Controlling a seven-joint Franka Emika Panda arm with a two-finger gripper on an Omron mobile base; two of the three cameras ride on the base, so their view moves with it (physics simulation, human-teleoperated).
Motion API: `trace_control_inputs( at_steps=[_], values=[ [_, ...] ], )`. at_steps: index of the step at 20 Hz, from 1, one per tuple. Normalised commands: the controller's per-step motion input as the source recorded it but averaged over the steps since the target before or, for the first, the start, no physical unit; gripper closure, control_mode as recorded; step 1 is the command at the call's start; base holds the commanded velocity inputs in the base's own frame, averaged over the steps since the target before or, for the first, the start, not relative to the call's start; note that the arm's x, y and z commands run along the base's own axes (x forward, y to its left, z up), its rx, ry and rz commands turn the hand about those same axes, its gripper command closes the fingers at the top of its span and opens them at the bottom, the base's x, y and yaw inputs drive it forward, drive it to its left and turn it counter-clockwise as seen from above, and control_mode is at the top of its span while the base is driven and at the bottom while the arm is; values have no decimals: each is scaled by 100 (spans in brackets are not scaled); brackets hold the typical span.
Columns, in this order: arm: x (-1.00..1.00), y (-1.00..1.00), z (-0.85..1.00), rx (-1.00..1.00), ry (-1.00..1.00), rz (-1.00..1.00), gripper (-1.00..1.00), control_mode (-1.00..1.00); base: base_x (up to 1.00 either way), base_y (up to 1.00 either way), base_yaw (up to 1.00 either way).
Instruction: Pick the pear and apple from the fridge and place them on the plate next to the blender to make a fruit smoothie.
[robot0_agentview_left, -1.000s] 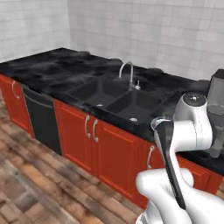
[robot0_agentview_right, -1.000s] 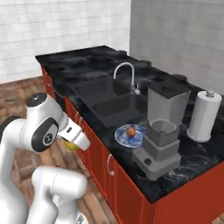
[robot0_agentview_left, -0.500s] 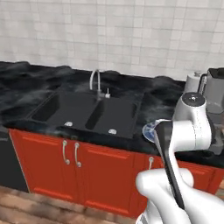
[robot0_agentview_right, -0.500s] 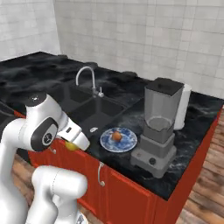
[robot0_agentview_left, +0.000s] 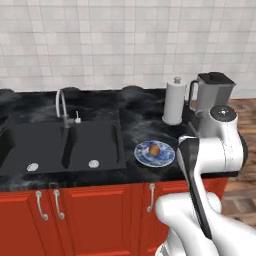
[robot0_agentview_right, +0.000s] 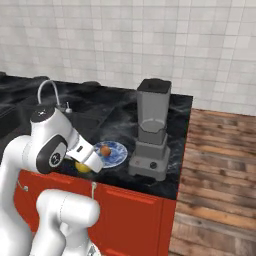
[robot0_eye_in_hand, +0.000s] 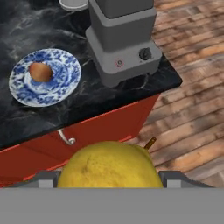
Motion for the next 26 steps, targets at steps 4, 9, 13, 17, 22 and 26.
trace_control_inputs(
  at_steps=[4,9,13,17,22,26],
  values=[
    [0,0,0,0,0,0,100,100,44,69,-42],
    [0,0,0,0,0,0,100,100,45,46,-25],
    [55,-1,-12,0,19,-3,100,-100,17,0,-3],
    [89,-6,-35,1,29,0,100,-100,0,0,0],
    [81,-20,-49,4,23,0,100,-100,0,0,0],
    [56,-10,-53,7,4,2,100,-100,0,0,0]
  ],
)
